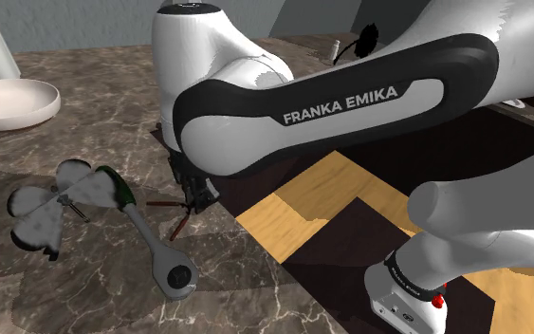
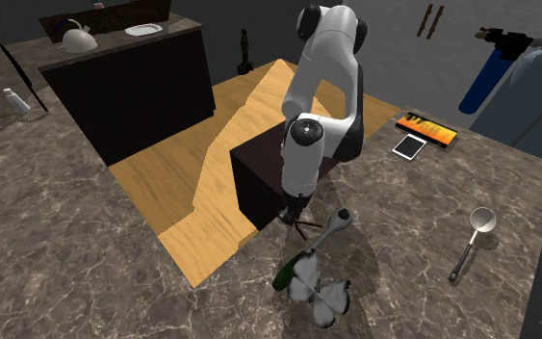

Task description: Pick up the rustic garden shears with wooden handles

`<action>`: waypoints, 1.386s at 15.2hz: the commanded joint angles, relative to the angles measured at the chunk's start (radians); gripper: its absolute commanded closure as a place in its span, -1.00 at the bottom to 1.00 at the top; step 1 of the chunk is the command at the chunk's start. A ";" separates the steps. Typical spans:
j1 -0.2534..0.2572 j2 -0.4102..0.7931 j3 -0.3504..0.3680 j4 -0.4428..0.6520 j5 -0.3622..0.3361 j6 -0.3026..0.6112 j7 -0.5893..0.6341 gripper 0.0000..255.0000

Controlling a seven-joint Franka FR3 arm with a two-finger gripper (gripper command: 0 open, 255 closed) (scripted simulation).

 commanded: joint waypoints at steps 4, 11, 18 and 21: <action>0.003 0.000 -0.003 -0.007 -0.003 0.013 0.002 1.00; 0.084 0.043 -0.086 0.038 -0.059 -0.053 0.039 1.00; 0.195 0.080 -0.199 0.101 -0.106 -0.136 0.071 1.00; 0.226 0.084 -0.233 0.122 -0.113 -0.163 0.075 1.00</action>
